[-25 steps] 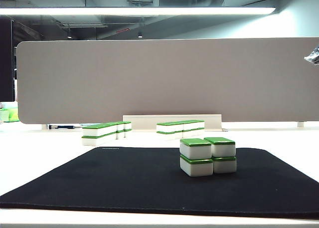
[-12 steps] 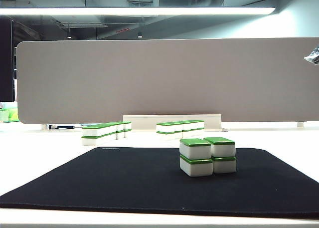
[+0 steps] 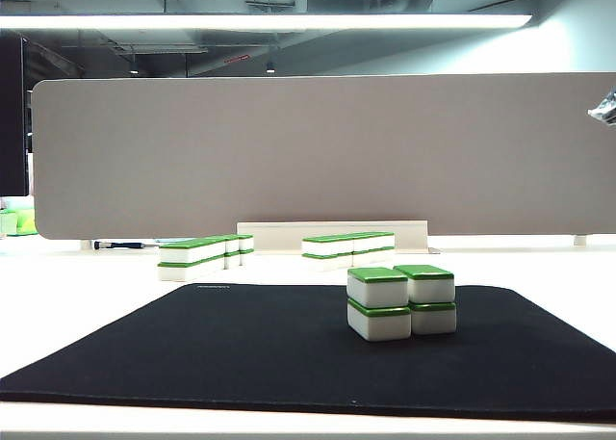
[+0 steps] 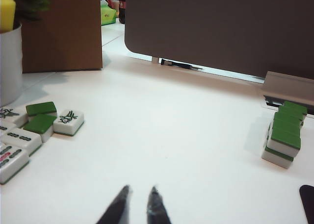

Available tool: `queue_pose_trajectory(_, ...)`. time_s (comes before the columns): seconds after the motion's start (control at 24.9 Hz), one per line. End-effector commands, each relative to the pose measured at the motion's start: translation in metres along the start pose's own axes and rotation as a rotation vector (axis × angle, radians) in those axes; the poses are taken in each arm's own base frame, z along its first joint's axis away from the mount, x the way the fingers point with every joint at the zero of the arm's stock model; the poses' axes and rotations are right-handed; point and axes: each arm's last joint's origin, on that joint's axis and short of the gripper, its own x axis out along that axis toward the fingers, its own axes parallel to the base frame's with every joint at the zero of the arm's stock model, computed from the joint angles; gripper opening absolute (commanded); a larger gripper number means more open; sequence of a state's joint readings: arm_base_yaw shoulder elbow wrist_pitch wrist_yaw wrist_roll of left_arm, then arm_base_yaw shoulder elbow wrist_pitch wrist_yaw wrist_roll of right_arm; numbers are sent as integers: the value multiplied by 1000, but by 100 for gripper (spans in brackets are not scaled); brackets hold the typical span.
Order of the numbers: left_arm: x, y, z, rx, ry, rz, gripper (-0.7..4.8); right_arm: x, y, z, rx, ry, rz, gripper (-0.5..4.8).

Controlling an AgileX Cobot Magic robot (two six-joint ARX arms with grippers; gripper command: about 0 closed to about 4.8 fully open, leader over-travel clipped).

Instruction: Take a mahjong tile from the mahjong wall and then place it on the table close to you.

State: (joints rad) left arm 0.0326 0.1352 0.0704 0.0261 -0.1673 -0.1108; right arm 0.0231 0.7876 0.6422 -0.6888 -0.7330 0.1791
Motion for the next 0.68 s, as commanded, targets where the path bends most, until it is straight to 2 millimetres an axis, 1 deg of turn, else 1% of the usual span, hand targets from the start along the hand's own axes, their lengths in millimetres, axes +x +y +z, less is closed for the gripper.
queue_pose_trajectory(0.04, -1, 2, -5, -11, -29, -6, 49, -1, 1, 2, -13, -13, 5, -1)
queue_pose_trajectory(0.2, 0, 3, -15, -7, -11, 0, 49, -1, 1, 2, -13, -13, 5, -1)
queue_pose_trajectory(0.48, -3, 3, -17, 5, 2, -47, 49, -1, 1, 2, -13, -13, 5, -1)
queue_pose_trajectory(0.68, -5, 3, -25, 12, 81, -76, 49, -1, 1, 2, -13, -13, 5, -1)
